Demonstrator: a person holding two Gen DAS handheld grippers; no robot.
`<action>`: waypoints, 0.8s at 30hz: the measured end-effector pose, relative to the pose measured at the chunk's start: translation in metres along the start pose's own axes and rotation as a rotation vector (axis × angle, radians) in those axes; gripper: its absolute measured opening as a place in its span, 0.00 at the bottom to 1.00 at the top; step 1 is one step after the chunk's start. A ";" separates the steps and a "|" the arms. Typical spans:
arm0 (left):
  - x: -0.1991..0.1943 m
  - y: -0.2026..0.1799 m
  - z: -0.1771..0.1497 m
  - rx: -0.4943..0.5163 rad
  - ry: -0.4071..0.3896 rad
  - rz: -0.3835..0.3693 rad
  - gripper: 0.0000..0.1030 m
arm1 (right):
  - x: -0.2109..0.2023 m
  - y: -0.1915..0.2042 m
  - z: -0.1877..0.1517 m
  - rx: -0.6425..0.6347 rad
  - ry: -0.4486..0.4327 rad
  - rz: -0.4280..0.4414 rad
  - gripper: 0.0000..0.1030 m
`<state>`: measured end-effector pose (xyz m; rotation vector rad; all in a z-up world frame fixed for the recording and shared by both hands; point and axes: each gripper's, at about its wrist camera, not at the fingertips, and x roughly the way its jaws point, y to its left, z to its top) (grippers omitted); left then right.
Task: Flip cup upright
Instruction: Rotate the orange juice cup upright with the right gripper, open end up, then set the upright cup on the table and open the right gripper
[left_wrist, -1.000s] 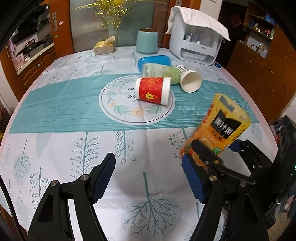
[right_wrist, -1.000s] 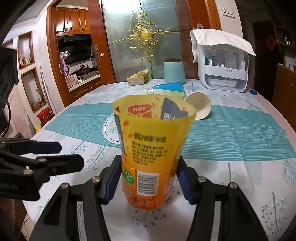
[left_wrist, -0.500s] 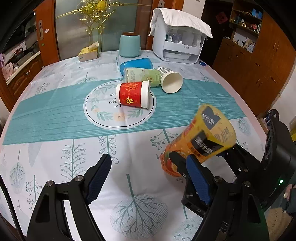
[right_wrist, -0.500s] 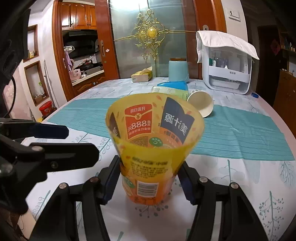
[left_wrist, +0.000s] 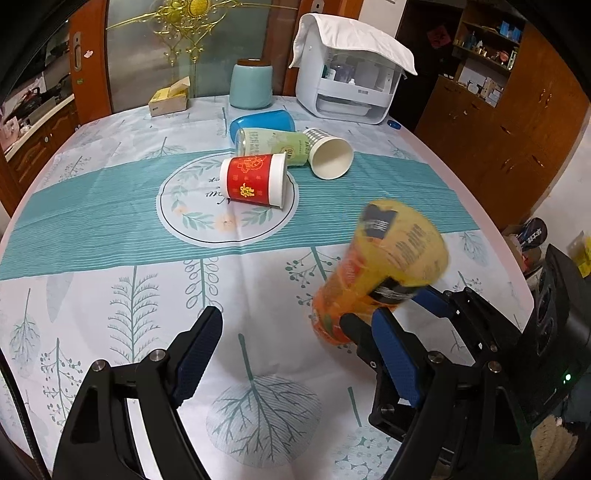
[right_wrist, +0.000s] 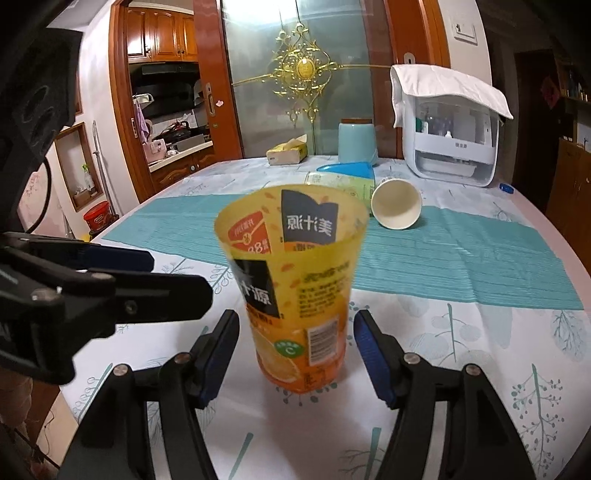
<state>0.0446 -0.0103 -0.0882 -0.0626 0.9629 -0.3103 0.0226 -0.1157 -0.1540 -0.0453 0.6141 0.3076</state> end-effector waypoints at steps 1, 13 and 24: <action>0.000 -0.001 0.000 0.003 0.002 -0.004 0.79 | -0.001 0.000 0.000 -0.003 -0.004 0.000 0.63; -0.006 -0.015 -0.001 0.036 0.000 -0.010 0.79 | -0.016 0.003 0.000 -0.014 -0.031 0.005 0.63; -0.018 -0.025 -0.012 0.039 0.002 -0.001 0.79 | -0.033 -0.001 -0.005 0.026 -0.006 0.006 0.72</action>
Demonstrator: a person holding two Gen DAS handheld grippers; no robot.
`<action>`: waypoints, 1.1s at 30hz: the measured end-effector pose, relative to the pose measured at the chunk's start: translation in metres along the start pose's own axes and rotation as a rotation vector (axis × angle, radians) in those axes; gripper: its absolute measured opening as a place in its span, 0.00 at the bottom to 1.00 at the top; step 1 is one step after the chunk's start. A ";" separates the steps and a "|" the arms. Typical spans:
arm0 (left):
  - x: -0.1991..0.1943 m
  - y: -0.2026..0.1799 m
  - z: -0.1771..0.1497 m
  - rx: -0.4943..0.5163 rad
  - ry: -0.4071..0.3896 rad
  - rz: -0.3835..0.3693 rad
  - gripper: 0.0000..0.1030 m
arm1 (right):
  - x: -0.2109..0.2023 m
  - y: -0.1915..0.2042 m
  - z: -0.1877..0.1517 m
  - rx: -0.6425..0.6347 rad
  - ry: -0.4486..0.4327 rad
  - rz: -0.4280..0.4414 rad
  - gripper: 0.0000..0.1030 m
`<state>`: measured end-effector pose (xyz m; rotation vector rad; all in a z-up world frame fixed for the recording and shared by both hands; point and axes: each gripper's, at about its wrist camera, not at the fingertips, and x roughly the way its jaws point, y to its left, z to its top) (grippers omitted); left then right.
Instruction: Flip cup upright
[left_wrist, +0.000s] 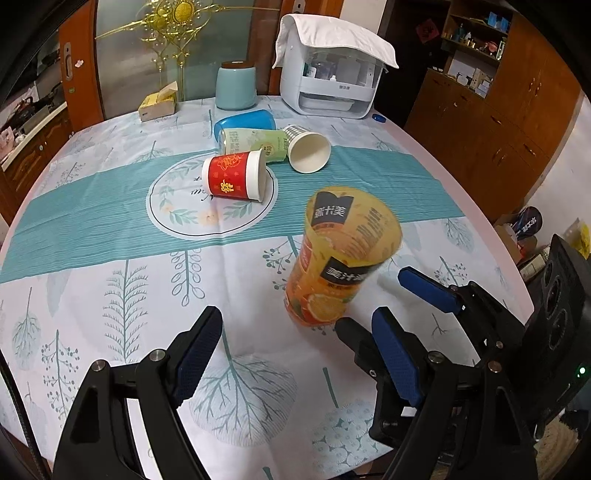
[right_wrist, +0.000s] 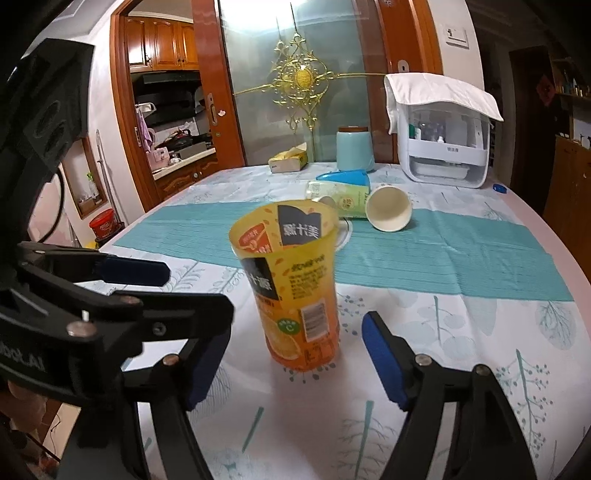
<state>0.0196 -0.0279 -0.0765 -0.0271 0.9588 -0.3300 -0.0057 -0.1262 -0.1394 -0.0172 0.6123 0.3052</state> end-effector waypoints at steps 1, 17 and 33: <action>-0.003 -0.002 -0.002 0.002 -0.006 0.005 0.80 | -0.001 -0.002 -0.001 0.002 0.006 0.000 0.72; -0.038 -0.008 -0.018 -0.066 -0.054 0.113 0.96 | -0.031 -0.028 -0.007 0.119 0.122 -0.064 0.73; -0.070 -0.014 -0.011 -0.087 -0.094 0.272 0.97 | -0.077 -0.020 0.033 0.147 0.090 -0.124 0.74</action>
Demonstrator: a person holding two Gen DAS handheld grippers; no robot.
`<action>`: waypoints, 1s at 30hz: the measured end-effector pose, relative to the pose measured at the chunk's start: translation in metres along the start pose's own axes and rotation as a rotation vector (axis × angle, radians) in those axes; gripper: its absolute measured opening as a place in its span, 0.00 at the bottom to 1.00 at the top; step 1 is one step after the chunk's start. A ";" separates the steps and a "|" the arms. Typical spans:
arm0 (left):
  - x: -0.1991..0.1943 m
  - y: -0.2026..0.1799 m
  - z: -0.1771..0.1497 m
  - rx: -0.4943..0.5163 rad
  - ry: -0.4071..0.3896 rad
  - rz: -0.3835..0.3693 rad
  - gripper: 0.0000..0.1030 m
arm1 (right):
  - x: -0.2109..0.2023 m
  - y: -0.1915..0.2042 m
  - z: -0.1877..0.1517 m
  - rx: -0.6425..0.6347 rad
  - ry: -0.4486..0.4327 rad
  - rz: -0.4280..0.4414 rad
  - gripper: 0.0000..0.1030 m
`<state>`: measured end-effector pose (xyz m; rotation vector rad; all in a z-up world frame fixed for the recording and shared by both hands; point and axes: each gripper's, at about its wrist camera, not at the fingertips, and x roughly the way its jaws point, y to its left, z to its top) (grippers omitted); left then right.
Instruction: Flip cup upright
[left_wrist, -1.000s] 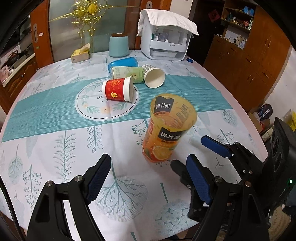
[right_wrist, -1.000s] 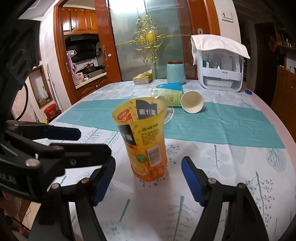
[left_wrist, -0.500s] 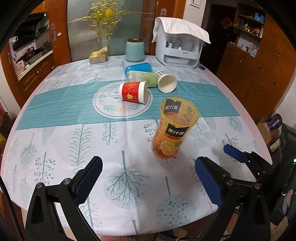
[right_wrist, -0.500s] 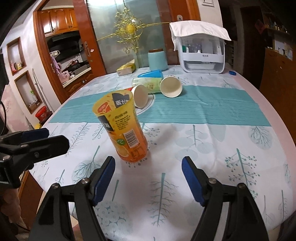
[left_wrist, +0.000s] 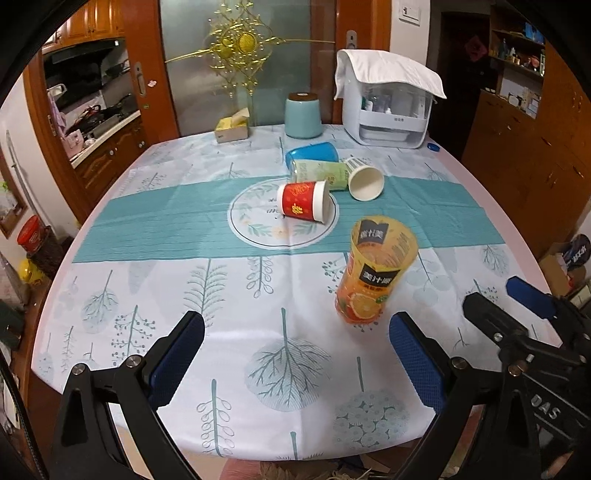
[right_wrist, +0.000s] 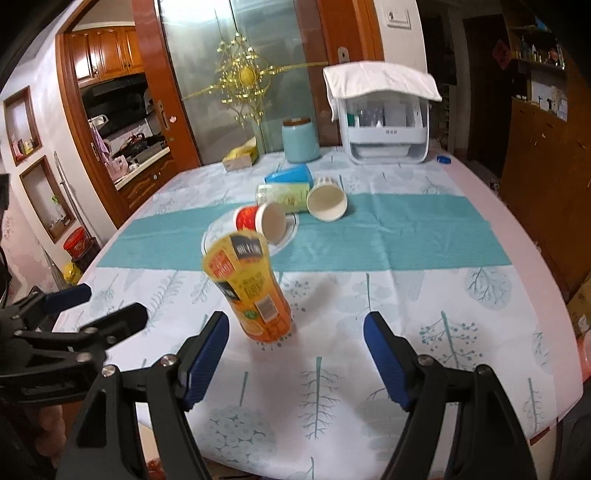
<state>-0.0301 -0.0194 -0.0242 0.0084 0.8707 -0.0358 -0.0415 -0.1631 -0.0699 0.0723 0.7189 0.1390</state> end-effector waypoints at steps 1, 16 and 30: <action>-0.002 0.000 0.001 -0.003 -0.006 0.006 0.97 | -0.005 0.003 0.002 -0.008 -0.011 -0.003 0.74; -0.014 0.000 0.010 -0.017 -0.040 0.034 0.97 | -0.020 0.009 0.013 -0.005 -0.048 -0.010 0.74; -0.013 0.001 0.013 -0.026 -0.032 0.031 0.97 | -0.021 0.010 0.014 -0.003 -0.044 -0.007 0.74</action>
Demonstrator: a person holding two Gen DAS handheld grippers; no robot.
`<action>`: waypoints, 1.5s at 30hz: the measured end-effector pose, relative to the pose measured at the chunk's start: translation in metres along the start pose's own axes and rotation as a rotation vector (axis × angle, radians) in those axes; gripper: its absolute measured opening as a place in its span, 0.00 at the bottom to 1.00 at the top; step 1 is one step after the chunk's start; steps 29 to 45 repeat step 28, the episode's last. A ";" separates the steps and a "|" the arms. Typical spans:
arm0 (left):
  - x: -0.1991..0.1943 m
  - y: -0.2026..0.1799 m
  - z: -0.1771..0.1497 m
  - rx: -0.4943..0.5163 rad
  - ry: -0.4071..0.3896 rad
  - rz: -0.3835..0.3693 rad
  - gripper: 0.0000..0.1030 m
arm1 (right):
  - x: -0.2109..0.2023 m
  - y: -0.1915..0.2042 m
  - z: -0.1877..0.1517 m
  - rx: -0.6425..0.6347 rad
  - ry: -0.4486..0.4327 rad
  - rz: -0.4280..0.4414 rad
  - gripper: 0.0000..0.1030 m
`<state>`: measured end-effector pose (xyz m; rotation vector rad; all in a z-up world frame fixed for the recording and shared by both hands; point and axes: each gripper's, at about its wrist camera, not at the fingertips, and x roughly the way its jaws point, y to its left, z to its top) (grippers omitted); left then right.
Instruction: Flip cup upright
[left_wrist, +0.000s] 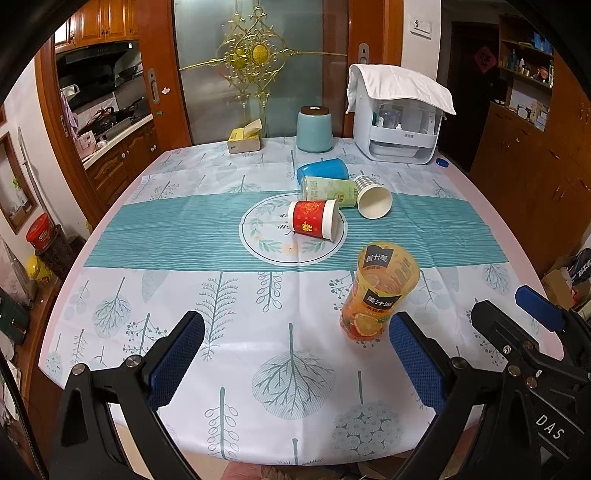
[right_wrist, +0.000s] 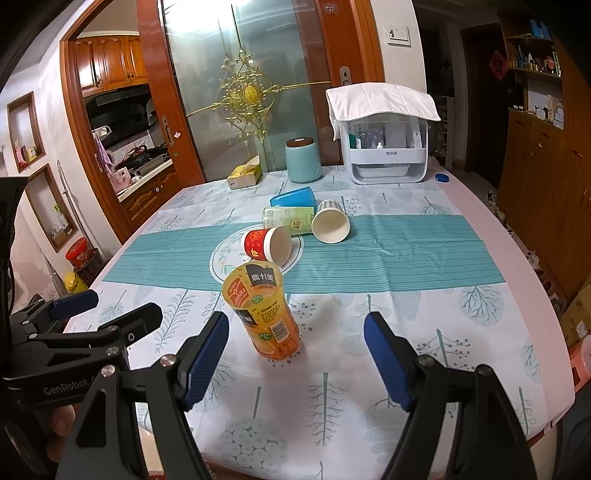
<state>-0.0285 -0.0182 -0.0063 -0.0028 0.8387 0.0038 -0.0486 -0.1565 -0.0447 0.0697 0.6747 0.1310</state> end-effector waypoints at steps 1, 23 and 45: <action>0.001 0.000 0.000 -0.002 0.001 0.000 0.97 | 0.000 0.000 0.000 0.000 0.000 0.001 0.74; 0.005 0.004 0.002 -0.010 0.013 0.015 0.97 | 0.001 0.005 0.000 -0.004 0.004 0.004 0.74; 0.006 0.005 0.002 -0.010 0.016 0.015 0.97 | 0.005 0.008 0.000 -0.007 0.008 0.007 0.74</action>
